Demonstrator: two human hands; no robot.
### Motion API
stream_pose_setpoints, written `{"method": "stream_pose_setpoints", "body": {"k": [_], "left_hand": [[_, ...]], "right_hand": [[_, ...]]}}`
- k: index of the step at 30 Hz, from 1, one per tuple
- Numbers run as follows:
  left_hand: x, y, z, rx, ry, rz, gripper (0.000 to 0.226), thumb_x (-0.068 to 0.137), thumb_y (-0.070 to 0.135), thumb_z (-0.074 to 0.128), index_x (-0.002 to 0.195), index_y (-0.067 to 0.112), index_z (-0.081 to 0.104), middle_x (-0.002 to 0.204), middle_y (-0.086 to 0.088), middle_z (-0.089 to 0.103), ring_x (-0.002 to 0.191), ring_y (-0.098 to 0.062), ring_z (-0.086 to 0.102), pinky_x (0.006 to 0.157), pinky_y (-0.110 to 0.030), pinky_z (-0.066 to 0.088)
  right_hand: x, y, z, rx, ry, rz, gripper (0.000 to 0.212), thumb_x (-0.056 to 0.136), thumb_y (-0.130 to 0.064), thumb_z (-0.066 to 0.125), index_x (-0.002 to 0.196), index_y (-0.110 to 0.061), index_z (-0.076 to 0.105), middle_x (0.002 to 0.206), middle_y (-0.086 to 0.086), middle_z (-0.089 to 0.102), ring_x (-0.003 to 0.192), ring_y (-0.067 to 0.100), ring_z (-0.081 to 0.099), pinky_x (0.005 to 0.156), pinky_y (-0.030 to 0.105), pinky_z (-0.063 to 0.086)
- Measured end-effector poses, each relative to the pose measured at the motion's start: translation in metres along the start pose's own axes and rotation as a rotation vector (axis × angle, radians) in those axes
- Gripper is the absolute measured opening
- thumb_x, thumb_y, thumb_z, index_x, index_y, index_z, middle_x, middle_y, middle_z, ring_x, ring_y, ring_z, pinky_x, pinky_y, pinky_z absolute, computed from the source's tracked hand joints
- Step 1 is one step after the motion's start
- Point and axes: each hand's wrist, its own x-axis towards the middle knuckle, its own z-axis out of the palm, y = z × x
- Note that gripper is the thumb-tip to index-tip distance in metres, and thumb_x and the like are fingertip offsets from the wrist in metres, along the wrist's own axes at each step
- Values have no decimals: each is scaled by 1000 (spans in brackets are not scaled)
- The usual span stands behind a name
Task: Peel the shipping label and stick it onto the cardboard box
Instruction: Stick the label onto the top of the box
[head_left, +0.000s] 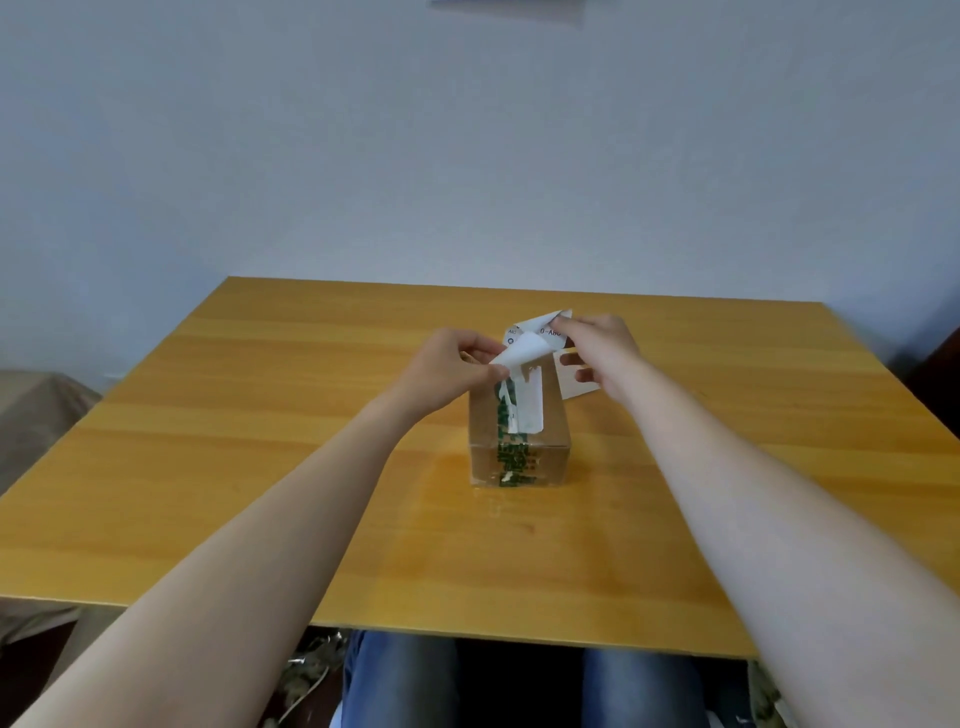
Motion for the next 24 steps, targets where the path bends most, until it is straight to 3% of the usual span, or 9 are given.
{"method": "stream_pose_setpoints", "body": {"k": [3,8,11,16,24], "left_hand": [[-4,-6,6,-40,31,39,12,87,21,84,97,24,79,85,7,73,73,3,59,62,-8,46],[-11,-17,13,-120,87,164,14,84,12,87,91,23,82,87,6,69,82,-5,59,68,-11,44],[-14,-21,13,-108,84,165,13,84,13,88,96,18,86,92,1,64,81,5,57,67,-8,41],[-19,-28,15,-67,37,206,13,82,16,90,93,23,86,92,7,57,84,8,53,68,-7,41],[-20,-42,23,-38,50,236,20,79,22,92,88,38,84,94,11,51,95,-11,50,80,-21,41]], "right_hand": [[1,3,-1,-37,23,-8,14,100,-34,68,93,-23,72,105,3,67,84,21,57,56,30,41],[0,9,0,-64,1,-69,25,101,-37,69,120,-21,76,110,1,64,92,21,55,65,29,44],[2,15,4,-66,-23,-82,9,99,-36,72,100,-28,75,101,2,63,88,20,52,68,31,44],[6,22,12,-37,-58,-95,12,94,-31,79,101,-22,76,96,-11,69,86,8,56,65,29,44],[13,32,24,29,-74,-61,16,90,-30,83,103,-19,81,93,-2,77,86,19,68,74,32,51]]}}
